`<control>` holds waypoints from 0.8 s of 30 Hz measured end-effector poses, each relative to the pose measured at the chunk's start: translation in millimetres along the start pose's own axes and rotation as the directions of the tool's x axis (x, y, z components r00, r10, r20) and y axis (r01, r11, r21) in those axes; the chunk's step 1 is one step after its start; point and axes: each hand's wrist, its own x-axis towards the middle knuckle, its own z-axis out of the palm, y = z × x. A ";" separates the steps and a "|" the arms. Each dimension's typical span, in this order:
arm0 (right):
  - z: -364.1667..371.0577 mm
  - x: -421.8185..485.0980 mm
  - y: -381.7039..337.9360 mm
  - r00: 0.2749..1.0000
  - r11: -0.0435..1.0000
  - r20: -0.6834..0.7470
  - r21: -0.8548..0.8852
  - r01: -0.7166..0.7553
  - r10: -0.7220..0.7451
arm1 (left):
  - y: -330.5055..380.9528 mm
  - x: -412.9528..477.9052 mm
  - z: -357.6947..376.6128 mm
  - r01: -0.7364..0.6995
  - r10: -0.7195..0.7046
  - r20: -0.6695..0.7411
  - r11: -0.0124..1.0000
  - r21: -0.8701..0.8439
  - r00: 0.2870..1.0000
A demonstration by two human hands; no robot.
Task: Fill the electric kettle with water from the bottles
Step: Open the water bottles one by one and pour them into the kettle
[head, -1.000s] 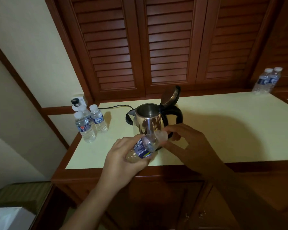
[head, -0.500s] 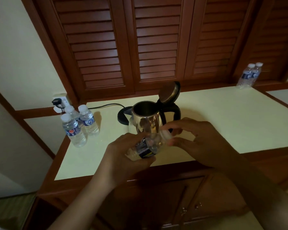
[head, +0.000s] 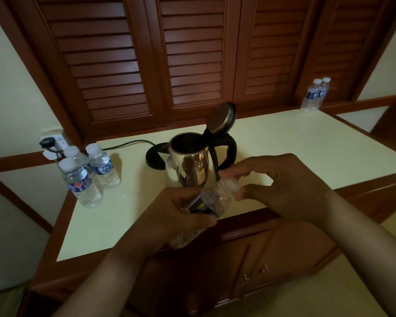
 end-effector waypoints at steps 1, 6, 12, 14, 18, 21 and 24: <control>-1.6 -0.9 -0.7 1.000 1.000 0.003 0.002 -0.007 0.007 | -0.4 1.9 1.4 0.000 0.000 0.020 1.000 -0.020 1.000; -8.4 -5.4 0.1 0.999 0.999 0.020 -0.020 -0.031 0.032 | -4.7 14.0 7.7 0.002 0.005 0.086 0.997 -0.081 0.996; -9.3 -7.5 20.5 0.981 0.935 -0.026 -0.310 0.174 -0.192 | 0.9 30.4 26.1 -0.065 0.073 0.133 0.996 -0.065 0.988; -10.5 -6.1 29.5 0.968 0.911 -0.115 -0.380 0.164 -0.223 | 5.7 40.3 37.2 -0.098 0.097 0.106 0.995 -0.002 0.990; -25.0 -3.9 50.7 0.958 0.902 -0.275 -0.430 -0.045 -0.083 | 5.6 69.7 69.2 -0.250 0.264 -0.033 0.940 0.231 0.964; -41.6 -5.2 68.8 0.945 0.873 -0.298 -0.417 -0.252 0.131 | -5.5 95.8 95.4 -0.293 0.394 -0.118 0.824 0.485 0.911; -62.2 -4.5 86.5 0.878 0.808 -0.321 -0.367 -0.460 0.354 | -13.1 128.3 119.7 -0.270 0.518 -0.194 0.687 0.675 0.833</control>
